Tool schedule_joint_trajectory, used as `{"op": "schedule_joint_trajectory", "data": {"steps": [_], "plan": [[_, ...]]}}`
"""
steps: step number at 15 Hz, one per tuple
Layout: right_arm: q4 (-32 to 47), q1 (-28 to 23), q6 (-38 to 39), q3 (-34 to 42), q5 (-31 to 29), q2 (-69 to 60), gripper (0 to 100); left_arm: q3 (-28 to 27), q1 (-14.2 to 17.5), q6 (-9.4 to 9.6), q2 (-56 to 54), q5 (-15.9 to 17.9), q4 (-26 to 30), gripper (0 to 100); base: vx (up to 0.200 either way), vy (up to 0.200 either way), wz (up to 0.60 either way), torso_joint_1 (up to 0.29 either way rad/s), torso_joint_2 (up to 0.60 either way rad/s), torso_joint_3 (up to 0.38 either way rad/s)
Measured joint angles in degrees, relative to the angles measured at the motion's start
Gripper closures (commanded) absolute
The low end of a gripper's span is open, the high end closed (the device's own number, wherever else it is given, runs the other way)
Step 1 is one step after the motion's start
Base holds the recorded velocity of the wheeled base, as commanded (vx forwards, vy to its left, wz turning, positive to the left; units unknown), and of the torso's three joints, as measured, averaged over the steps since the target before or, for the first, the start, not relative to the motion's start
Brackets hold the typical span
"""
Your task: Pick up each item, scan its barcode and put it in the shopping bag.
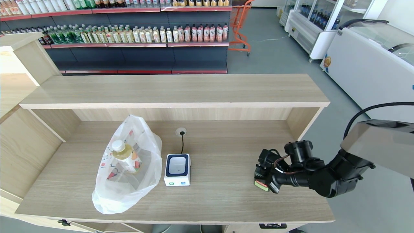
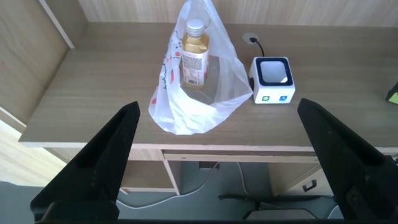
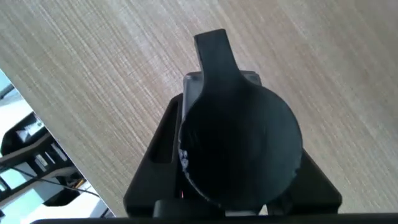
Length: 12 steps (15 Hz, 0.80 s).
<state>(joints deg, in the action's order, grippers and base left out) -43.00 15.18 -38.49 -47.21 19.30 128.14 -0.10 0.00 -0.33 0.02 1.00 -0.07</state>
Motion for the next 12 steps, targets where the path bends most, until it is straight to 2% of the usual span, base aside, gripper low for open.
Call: {"op": "schedule_joint_trajectory", "data": {"steps": [3,5,6,7,9,10,12], "plan": [[-3.4,-2.7,4.1,5.5,-0.1,-9.8,100,0.0,0.0,0.01,0.0,0.0,0.0,0,0.0,0.0,0.0,0.0,0.0,0.0],[-5.3,-6.6,-3.0,10.6,0.2,-19.1,100,0.0,0.0,0.0,0.0,0.0,0.0,0,0.0,0.0,0.0,0.0,0.0,0.0],[-7.1,-9.0,-12.0,14.0,1.6,-23.6,100,0.0,0.0,0.01,0.0,0.0,0.0,0,0.0,0.0,0.0,0.0,0.0,0.0],[-8.3,-10.8,-24.8,16.5,6.1,-26.9,100,0.0,0.0,0.0,0.0,0.0,0.0,0,0.0,0.0,0.0,0.0,0.0,0.0],[-8.5,-12.6,-55.7,19.7,19.1,-31.6,100,0.0,0.0,0.01,0.0,0.0,0.0,0,0.0,0.0,0.0,0.0,0.0,0.0],[-7.1,-11.9,-71.2,20.6,24.6,-33.2,100,0.0,0.0,0.01,0.0,0.0,0.0,0,0.0,0.0,0.0,0.0,0.0,0.0],[-1.4,-6.7,-95.6,21.5,32.1,-35.1,100,0.0,0.0,0.0,0.0,0.0,0.0,0,0.0,0.0,0.0,0.0,0.0,0.0]]}}
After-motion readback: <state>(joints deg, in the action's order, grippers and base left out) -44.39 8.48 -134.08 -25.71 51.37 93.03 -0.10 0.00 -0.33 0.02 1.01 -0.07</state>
